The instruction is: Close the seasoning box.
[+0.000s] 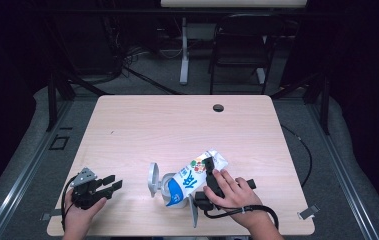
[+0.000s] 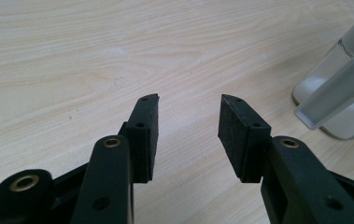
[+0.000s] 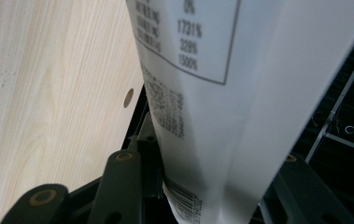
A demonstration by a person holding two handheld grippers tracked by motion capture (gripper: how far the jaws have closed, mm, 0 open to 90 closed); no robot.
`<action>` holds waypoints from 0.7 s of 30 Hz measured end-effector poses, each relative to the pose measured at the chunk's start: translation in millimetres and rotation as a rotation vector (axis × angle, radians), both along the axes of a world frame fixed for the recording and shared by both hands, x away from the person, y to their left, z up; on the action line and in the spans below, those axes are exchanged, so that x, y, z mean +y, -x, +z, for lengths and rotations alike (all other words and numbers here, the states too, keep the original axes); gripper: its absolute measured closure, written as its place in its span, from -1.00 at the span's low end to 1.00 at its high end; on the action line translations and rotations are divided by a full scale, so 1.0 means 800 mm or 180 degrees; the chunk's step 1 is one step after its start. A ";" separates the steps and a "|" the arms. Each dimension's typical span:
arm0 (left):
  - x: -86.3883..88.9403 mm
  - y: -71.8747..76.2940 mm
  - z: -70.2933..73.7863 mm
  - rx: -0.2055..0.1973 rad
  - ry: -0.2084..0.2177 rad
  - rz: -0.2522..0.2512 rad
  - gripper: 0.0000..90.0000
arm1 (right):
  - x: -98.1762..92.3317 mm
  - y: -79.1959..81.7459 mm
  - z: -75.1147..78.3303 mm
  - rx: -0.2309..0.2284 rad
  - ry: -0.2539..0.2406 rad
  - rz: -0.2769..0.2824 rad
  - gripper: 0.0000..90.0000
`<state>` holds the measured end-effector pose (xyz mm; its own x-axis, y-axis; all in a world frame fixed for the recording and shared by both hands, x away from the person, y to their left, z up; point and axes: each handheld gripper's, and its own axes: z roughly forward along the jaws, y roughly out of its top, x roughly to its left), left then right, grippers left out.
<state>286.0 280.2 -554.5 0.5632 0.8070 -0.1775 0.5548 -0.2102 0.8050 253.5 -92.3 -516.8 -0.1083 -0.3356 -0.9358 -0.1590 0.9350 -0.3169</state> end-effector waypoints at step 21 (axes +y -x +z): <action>0.001 0.000 0.000 0.0002 -0.0011 0.0005 0.30 | 0.000 0.000 0.000 -0.0006 -0.0008 0.0012 0.42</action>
